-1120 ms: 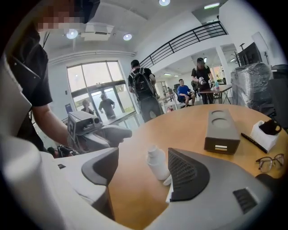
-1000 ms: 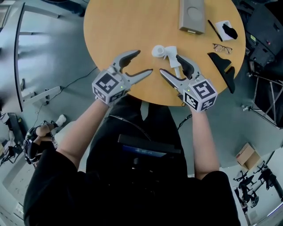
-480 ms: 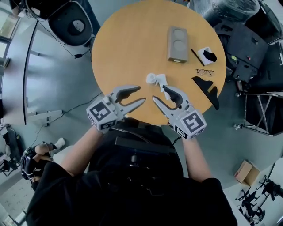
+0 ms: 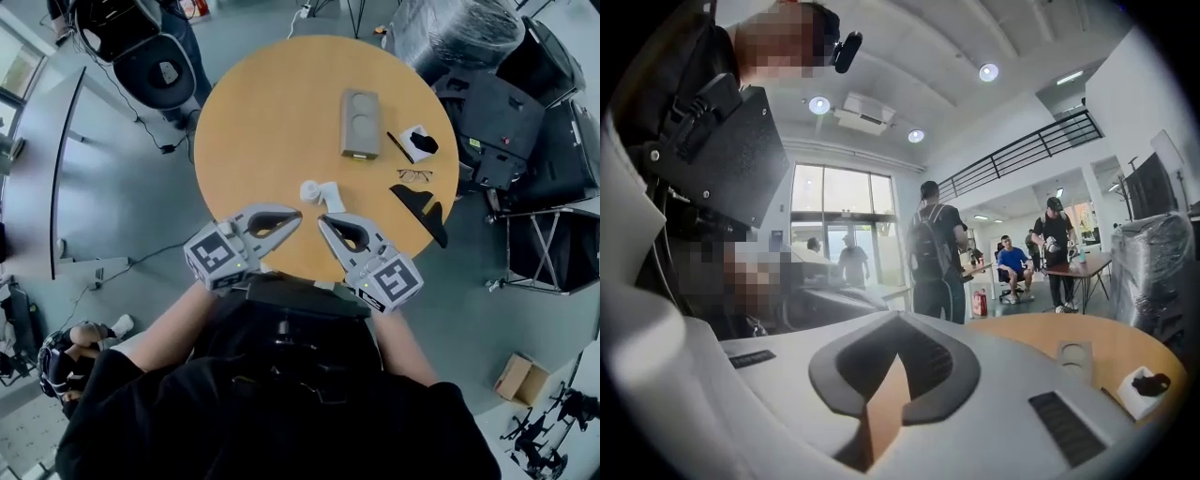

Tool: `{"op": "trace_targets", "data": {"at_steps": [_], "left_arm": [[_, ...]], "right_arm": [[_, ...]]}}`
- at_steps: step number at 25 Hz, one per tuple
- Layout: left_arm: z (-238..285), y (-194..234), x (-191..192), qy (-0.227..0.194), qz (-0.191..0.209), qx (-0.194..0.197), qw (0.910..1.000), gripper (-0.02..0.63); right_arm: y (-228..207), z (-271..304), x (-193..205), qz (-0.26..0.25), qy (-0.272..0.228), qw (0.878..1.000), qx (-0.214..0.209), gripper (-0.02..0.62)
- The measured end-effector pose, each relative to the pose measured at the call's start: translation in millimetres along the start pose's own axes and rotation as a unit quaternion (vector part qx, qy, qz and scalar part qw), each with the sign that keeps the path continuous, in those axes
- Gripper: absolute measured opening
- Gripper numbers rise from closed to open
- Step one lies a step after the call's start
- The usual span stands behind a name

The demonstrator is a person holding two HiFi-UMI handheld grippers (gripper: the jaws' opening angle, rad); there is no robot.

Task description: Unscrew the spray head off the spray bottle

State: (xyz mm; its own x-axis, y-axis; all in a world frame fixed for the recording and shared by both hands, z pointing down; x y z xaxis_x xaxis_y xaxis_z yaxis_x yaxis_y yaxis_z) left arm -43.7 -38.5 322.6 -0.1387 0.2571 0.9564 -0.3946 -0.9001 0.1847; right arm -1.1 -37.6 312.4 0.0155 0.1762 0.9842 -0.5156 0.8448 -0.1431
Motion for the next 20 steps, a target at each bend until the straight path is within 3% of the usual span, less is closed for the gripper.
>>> {"op": "trace_targets", "data": {"at_steps": [4, 10, 20], "left_arm": [[3.6, -1.5, -5.1, -0.011, 0.013, -0.005, 0.9998, 0.002], [-7.5, 1.8, -24.4, -0.039, 0.011, -0.025, 0.9988, 0.002], [-10.4, -1.4, -30.5, -0.041, 0.030, -0.033, 0.9982, 0.002]], "right_arm": [[5.3, 1.8, -2.9, -0.007, 0.022, 1.000, -0.014, -0.003], [14.6, -0.2, -32.0, -0.015, -0.014, 1.000, -0.021, -0.005], [13.6, -2.8, -36.1, -0.010, -0.020, 1.000, -0.019, -0.005]]}}
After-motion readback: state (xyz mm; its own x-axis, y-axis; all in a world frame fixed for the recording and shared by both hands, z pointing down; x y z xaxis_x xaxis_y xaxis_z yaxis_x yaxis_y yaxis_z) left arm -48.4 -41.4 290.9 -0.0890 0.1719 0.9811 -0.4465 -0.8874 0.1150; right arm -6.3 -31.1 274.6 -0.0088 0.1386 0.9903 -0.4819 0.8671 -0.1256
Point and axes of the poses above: the fingertips, and each gripper's own axes: z forward along the fingers, y to its left, x out of its underside, the point moved 1 cm from there along -z, backward along the fingers, and after that the axes turned 6 degrees about -x, right-handed, at the moved point
